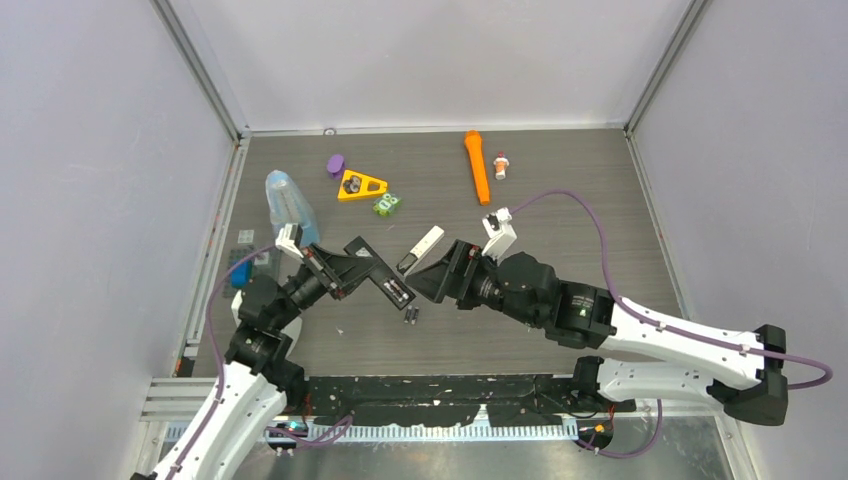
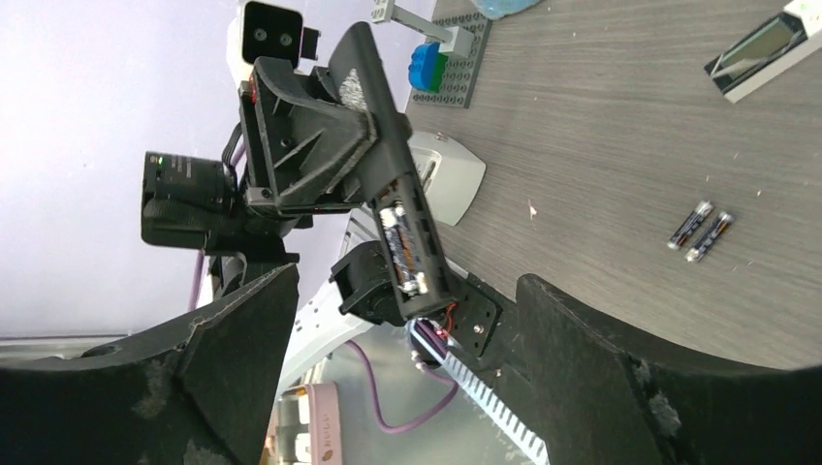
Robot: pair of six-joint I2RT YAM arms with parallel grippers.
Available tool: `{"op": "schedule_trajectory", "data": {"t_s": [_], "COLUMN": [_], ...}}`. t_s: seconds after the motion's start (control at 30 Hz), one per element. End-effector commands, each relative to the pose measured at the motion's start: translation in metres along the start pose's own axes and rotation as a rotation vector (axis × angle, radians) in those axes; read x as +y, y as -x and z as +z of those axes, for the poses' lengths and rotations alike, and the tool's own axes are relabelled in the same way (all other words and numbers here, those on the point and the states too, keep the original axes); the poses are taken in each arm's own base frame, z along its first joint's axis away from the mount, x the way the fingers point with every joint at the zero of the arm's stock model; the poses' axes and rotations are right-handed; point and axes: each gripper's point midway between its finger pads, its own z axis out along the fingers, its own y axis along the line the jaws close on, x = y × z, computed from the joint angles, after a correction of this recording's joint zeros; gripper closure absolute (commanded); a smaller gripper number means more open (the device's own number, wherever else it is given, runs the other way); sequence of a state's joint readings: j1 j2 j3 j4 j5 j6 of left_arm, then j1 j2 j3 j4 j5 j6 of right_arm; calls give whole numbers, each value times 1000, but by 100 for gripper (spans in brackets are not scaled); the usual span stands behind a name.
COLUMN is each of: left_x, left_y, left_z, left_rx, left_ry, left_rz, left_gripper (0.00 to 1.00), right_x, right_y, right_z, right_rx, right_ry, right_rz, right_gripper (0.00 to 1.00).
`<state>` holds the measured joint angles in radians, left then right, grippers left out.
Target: Load the batteries into the remote control
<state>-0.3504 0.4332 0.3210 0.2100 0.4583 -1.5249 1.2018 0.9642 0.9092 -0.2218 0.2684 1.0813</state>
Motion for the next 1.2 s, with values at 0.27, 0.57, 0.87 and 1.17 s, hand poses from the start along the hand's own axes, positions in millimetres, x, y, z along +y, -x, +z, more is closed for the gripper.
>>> {"op": "schedule_trajectory", "data": {"t_s": [0.27,0.57,0.87,1.17], "left_x": [-32,-1,24,18], "left_y": [-19,-3,3,3], "left_z": [-5,-7,-5,-5], "left_rx": [139,55,48,58], "left_ry": [-123,37,150,133], "left_rz": [440,430,380,401], "left_gripper": [100,100,100,100], "right_x": [-70,-203,-252,-296], "right_y": [27,20,21,8], "right_z": [-15,-20,-10,-4], "right_rx": [60,397,648,960], "right_ry": [-249,-561,-662,-609], "right_rz": [-385,-633,-916,-1037], "right_gripper": [13,8,7,10]}}
